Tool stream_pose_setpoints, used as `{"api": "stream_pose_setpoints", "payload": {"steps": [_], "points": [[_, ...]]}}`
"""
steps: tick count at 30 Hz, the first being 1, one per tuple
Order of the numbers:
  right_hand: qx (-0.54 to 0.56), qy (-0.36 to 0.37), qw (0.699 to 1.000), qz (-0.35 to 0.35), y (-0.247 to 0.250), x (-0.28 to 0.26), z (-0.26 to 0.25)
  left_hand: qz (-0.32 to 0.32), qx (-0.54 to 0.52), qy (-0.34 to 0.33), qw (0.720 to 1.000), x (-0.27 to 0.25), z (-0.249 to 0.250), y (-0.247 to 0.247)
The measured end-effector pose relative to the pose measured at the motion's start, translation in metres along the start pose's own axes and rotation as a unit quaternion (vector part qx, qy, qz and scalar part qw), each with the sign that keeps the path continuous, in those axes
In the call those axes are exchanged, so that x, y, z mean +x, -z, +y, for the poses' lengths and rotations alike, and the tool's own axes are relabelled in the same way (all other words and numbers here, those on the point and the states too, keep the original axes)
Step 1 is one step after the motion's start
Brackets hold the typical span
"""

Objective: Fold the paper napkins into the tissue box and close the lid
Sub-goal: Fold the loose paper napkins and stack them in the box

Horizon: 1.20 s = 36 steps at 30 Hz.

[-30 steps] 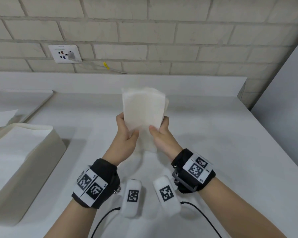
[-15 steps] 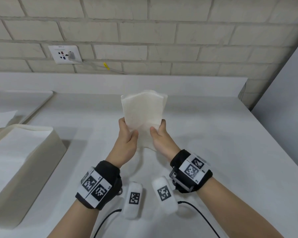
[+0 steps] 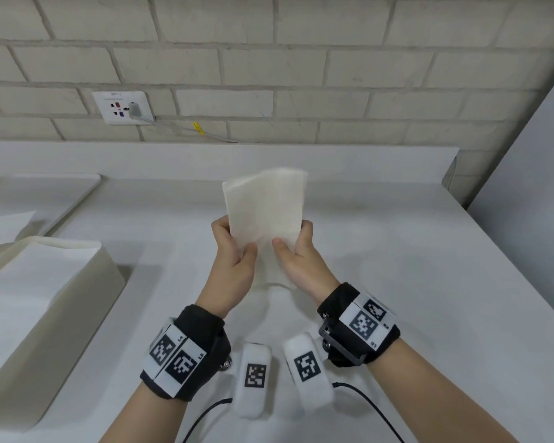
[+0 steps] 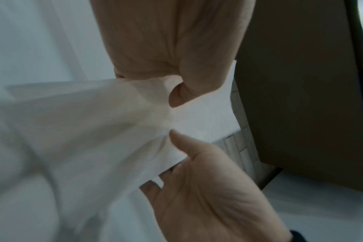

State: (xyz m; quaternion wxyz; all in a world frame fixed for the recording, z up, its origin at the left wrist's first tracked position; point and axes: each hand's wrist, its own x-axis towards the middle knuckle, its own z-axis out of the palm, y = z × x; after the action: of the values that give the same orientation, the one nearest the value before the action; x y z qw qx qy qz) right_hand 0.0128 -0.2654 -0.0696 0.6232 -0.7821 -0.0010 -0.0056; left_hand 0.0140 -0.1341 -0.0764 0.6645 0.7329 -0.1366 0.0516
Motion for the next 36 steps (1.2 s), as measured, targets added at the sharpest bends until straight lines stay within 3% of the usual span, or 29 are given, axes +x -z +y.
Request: {"api": "stream_pose_setpoints", "payload": {"steps": [4,7,10,12,14,19,23,26,28,31,36], "points": [[-0.026,-0.015,1.0,0.005,-0.003,0.002,0.014,-0.013,0.006,0.025,1.0,-0.006,-0.007,-0.001],[-0.043,0.009,0.999,0.015,-0.003,0.004,0.015,0.015,-0.023,0.023,0.999,-0.005,-0.004,-0.001],[-0.08,0.064,0.995,0.005,0.005,0.004,0.008,0.074,-0.035,-0.046,0.996,-0.001,0.01,0.011],[-0.118,0.082,0.989,-0.02,0.014,0.005,0.002,0.101,0.01,-0.096,0.99,0.003,0.024,0.026],[-0.166,0.104,0.98,-0.045,0.023,0.01,-0.006,0.107,0.077,-0.103,0.986,0.008,0.034,0.04],[-0.354,0.123,0.919,-0.12,0.041,0.026,-0.033,0.027,0.143,0.05,0.988,0.009,0.007,0.05],[-0.561,0.109,0.804,-0.162,0.035,0.028,-0.038,-0.003,0.071,0.167,0.983,-0.005,-0.018,0.035],[-0.625,0.078,0.75,-0.202,0.024,0.022,-0.023,0.008,0.0,0.202,0.979,-0.011,-0.027,0.027],[-0.641,0.089,0.74,-0.183,0.022,0.021,-0.021,0.029,-0.019,0.197,0.98,-0.009,-0.028,0.025],[-0.635,0.12,0.748,-0.149,0.025,0.023,-0.028,0.041,-0.051,0.192,0.979,-0.004,-0.028,0.024],[-0.639,0.112,0.739,-0.184,0.018,0.017,-0.023,0.032,-0.069,0.192,0.978,-0.003,-0.025,0.021]]}}
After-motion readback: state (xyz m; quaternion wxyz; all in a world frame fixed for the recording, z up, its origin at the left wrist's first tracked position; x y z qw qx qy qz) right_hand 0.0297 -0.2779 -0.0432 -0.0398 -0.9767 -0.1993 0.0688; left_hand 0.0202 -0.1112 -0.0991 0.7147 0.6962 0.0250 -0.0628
